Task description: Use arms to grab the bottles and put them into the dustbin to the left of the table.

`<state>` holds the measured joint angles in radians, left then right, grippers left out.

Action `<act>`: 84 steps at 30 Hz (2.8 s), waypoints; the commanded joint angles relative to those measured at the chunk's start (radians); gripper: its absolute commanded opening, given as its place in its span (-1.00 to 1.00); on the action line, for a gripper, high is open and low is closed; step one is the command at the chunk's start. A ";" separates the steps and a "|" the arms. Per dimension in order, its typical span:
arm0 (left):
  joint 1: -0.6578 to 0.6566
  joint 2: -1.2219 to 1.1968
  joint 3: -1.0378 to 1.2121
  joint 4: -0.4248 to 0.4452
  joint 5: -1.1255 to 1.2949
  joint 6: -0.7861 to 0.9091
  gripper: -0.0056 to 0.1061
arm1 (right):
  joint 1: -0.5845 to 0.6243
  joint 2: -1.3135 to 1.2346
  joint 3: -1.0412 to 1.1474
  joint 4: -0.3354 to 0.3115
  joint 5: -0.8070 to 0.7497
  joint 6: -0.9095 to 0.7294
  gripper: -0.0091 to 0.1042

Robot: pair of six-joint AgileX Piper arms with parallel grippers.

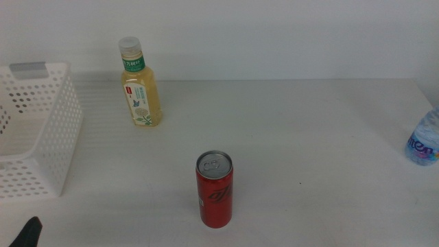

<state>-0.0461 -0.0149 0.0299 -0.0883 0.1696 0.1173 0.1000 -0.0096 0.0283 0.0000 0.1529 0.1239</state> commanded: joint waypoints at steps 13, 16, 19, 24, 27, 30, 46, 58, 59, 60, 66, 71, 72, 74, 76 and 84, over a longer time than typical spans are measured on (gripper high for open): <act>-0.267 0.339 0.004 -0.012 -0.471 -0.009 0.72 | -0.005 -0.027 -0.007 -0.005 -0.077 -0.006 0.40; -0.362 0.442 0.004 -0.012 -0.592 -0.010 0.72 | -0.005 -0.027 -0.007 -0.005 -0.077 -0.006 0.40; -0.449 0.543 0.004 -0.014 -0.727 -0.010 0.72 | -0.005 -0.027 -0.007 -0.005 -0.077 -0.006 0.40; -0.557 0.738 0.004 -0.016 -0.934 -0.010 0.72 | -0.005 -0.027 -0.007 -0.005 -0.077 -0.006 0.40; -0.595 0.871 0.004 -0.023 -1.051 -0.014 0.72 | -0.005 -0.027 -0.007 -0.005 -0.077 -0.006 0.40; -0.602 0.988 0.006 -0.014 -1.187 -0.031 0.72 | -0.005 -0.027 -0.007 -0.005 -0.077 -0.006 0.40; -0.602 1.399 0.007 0.082 -1.486 -0.189 0.72 | -0.005 -0.027 -0.007 -0.005 -0.077 -0.006 0.40; -0.602 1.399 0.006 0.146 -1.486 -0.185 0.72 | -0.005 -0.027 -0.007 -0.005 -0.077 -0.006 0.40; -0.602 1.399 0.006 0.146 -1.486 -0.185 0.72 | -0.005 -0.027 -0.007 -0.005 -0.077 -0.006 0.40; -0.602 1.399 0.006 0.146 -1.486 -0.185 0.72 | -0.005 -0.027 -0.007 -0.005 -0.077 -0.006 0.40; -0.602 1.402 -0.047 0.152 -1.461 -0.189 0.72 | -0.005 -0.027 -0.007 -0.005 -0.077 -0.006 0.40; -0.602 1.450 -0.101 0.166 -1.456 -0.192 0.72 | -0.005 -0.027 -0.007 -0.005 -0.077 -0.006 0.40; -0.602 1.469 -0.114 0.171 -1.458 -0.202 0.72 | -0.005 -0.027 -0.007 -0.005 -0.077 -0.006 0.40; -0.602 1.513 -0.141 0.183 -1.471 -0.218 0.72 | -0.005 -0.027 -0.007 -0.005 -0.077 -0.006 0.40; -0.602 1.555 -0.165 0.199 -1.486 -0.219 0.72 | -0.005 -0.027 -0.007 -0.005 -0.077 -0.006 0.40; -0.602 1.654 -0.270 0.270 -1.485 -0.235 0.72 | -0.005 -0.027 -0.007 -0.005 -0.077 -0.006 0.40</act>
<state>-0.6431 1.6518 -0.2089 0.1758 -1.1362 -0.0986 0.1000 -0.0096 0.0283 0.0000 0.1529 0.1239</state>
